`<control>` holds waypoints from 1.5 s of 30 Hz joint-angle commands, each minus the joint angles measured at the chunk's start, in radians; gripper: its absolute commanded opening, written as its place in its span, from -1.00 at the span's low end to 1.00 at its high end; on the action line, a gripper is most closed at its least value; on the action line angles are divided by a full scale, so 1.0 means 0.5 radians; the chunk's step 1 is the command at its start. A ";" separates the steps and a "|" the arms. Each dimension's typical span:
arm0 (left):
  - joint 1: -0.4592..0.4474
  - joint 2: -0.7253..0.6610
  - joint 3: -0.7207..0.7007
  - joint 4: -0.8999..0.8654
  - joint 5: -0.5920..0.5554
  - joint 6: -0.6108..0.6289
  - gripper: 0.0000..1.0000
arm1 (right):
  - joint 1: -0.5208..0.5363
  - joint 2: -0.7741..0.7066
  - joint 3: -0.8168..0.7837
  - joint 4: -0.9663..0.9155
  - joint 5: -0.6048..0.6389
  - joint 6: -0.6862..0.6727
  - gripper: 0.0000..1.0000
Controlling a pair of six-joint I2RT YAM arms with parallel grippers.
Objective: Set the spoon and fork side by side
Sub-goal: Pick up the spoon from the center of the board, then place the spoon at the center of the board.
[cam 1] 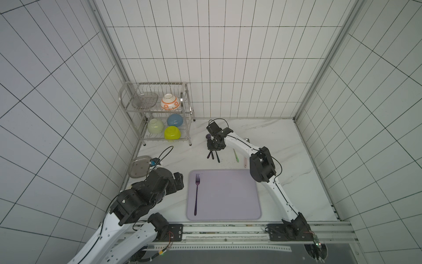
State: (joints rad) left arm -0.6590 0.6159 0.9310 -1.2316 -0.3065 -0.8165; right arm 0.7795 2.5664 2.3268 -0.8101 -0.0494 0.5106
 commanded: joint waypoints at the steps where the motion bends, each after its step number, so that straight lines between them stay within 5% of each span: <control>1: 0.007 -0.022 -0.015 0.006 -0.030 -0.011 0.96 | 0.012 0.068 0.012 -0.138 0.080 0.062 -0.44; 13: 0.006 -0.045 -0.025 0.033 -0.043 -0.011 0.96 | -0.017 -0.005 -0.153 -0.286 0.146 -0.118 -1.00; 28: 0.007 -0.071 -0.023 0.034 -0.062 -0.014 0.96 | -0.037 -0.477 -0.423 -0.070 0.001 -0.505 -1.00; 45: 0.008 -0.091 -0.033 0.047 -0.058 -0.014 0.96 | -0.040 -1.102 -1.505 -0.224 1.127 -0.396 -1.00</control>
State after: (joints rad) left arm -0.6590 0.5797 0.9249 -1.2308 -0.3248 -0.8234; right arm 0.7650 2.0724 1.6394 -0.8612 0.3504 0.2695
